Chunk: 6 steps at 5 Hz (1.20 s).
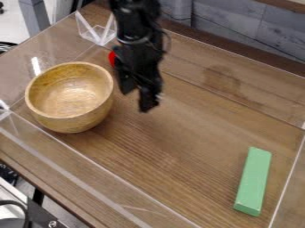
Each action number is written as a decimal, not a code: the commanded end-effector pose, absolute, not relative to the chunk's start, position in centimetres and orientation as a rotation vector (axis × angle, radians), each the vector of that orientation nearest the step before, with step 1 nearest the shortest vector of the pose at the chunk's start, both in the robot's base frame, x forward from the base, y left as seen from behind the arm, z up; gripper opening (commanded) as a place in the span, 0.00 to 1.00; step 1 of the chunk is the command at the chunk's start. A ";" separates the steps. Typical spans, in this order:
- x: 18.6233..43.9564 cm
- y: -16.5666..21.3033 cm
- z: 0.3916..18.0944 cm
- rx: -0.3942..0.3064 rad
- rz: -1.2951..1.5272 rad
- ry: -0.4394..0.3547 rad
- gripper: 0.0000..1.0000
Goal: Move the red fruit to the right
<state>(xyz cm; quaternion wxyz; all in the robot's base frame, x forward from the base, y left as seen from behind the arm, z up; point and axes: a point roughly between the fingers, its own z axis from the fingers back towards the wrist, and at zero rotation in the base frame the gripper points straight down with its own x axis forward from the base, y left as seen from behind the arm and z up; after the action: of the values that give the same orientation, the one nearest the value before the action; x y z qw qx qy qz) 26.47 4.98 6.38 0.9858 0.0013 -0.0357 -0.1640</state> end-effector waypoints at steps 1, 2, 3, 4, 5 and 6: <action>28.4 8.6 7.7 0.031 -0.397 -0.103 1.00; 29.8 11.2 8.4 0.037 -0.433 -0.114 1.00; 30.8 12.4 8.5 0.028 -0.461 -0.122 1.00; 31.3 12.9 8.4 0.034 -0.462 -0.130 1.00; 32.0 13.0 8.4 0.038 -0.474 -0.145 1.00; 32.7 13.0 8.4 0.043 -0.491 -0.156 1.00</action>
<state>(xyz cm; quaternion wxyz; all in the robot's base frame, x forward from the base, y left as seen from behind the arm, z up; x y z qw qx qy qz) 31.84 12.62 6.76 0.9685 0.0051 -0.0535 -0.2431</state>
